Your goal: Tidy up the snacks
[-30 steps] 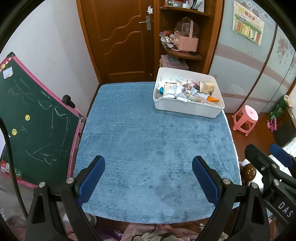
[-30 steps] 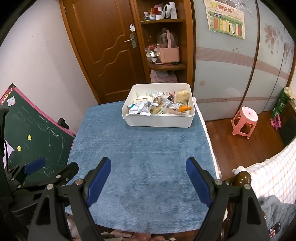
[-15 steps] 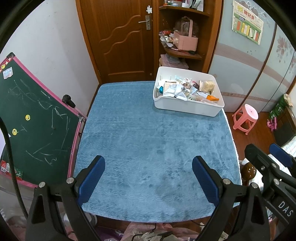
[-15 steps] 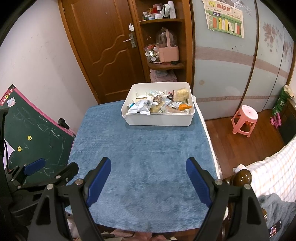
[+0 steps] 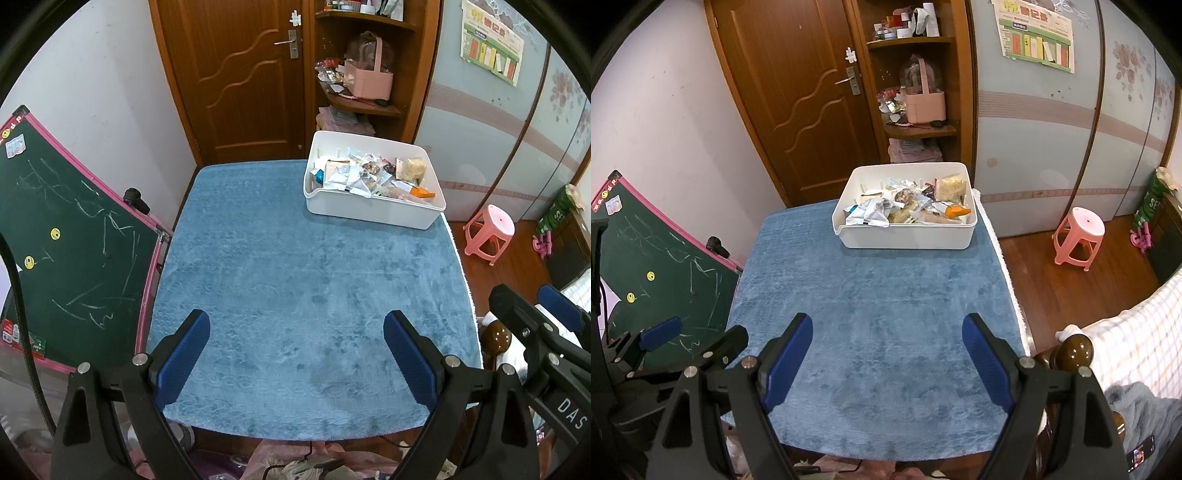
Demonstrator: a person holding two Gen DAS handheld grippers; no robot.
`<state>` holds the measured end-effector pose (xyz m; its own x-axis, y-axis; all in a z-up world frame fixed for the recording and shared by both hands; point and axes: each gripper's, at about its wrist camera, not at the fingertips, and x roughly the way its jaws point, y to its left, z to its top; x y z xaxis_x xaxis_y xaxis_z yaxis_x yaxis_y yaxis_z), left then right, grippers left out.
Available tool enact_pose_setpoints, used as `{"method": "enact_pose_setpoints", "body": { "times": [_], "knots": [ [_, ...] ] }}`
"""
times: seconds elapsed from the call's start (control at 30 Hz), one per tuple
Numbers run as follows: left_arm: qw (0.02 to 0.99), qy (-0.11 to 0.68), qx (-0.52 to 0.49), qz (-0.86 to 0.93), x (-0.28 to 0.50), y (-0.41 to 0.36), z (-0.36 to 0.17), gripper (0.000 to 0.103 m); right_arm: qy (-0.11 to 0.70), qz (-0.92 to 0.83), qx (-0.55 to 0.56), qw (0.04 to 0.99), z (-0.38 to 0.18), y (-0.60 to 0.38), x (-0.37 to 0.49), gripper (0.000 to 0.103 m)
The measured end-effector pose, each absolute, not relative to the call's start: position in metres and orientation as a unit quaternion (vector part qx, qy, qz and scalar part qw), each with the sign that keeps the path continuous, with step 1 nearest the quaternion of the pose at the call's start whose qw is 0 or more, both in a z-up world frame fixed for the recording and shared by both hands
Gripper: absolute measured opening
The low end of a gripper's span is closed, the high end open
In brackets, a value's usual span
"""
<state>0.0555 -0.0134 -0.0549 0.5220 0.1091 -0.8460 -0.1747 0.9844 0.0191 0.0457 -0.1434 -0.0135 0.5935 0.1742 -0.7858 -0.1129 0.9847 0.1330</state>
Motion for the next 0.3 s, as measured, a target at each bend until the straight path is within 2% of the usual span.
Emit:
{"method": "enact_pose_setpoints", "body": {
  "times": [0.3],
  "knots": [
    [0.871,0.482,-0.034,0.082,0.0556,-0.0132,-0.0548,0.095,0.444,0.081,0.035,0.892,-0.0132,-0.1430,0.0455,0.084]
  ]
}}
